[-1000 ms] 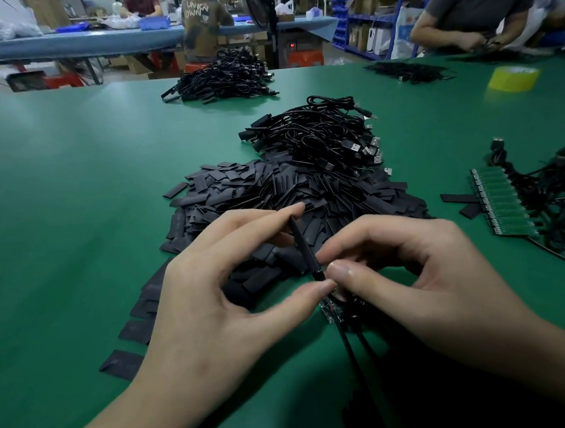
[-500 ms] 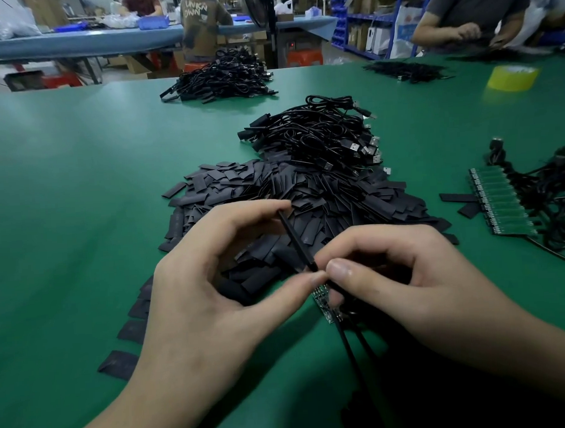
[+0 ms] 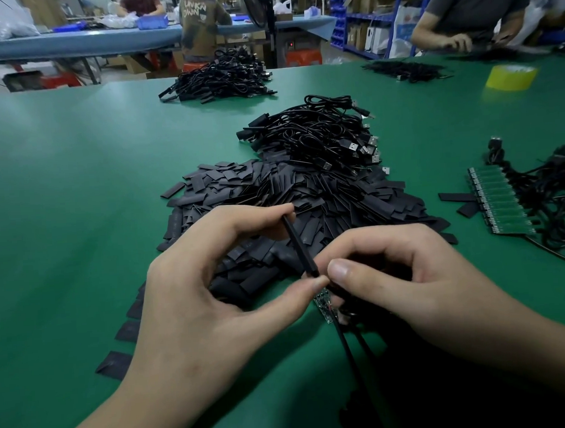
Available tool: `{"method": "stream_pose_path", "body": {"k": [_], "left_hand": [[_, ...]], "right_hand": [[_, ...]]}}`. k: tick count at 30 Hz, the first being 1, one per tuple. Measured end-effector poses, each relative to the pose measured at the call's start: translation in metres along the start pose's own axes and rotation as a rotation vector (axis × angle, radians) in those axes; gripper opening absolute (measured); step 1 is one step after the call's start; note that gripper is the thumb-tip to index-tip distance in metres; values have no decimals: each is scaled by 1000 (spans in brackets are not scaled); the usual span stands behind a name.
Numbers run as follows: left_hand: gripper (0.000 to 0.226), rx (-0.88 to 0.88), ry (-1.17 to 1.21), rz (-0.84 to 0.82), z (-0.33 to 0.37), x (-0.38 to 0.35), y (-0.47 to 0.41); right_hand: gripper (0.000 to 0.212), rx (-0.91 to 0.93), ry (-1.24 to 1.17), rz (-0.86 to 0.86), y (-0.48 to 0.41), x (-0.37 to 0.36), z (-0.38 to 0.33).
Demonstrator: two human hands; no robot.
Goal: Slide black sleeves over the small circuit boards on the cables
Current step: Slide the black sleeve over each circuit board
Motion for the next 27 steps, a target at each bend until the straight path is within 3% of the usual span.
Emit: {"method": "stream_pose_path", "body": {"k": [2,8,18,21,25,27], "left_hand": [[52,-69,45,3,-4,-4,0],[56,19,199,56,-14,-7,-5],[60,81,182,81,-23,-6,-7],[75,90,7,5,-24,-9,-7],[50,-103,-443,-200,-16,-19,-2],[53,-146,-571,-296,-14,-23,1]], "right_hand": [[13,28,100,0,0,1,0],[25,193,524,7,-2,9,-3],[18,263,695,73,-8,18,-3],[19,301,757,184,-21,38,-14],[20,304,950,300,-71,77,-36],[20,282,1073,323,-108,94,-42]]}}
Point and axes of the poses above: each hand's wrist, its own y-axis away from the middle knuckle, its own x-axis out of the back of the hand, z = x × y, the point moved 2 cm from there along -y, towards the middle knuckle, and after that the axes turned 10 degrees about -y, right-handed, at the moved point
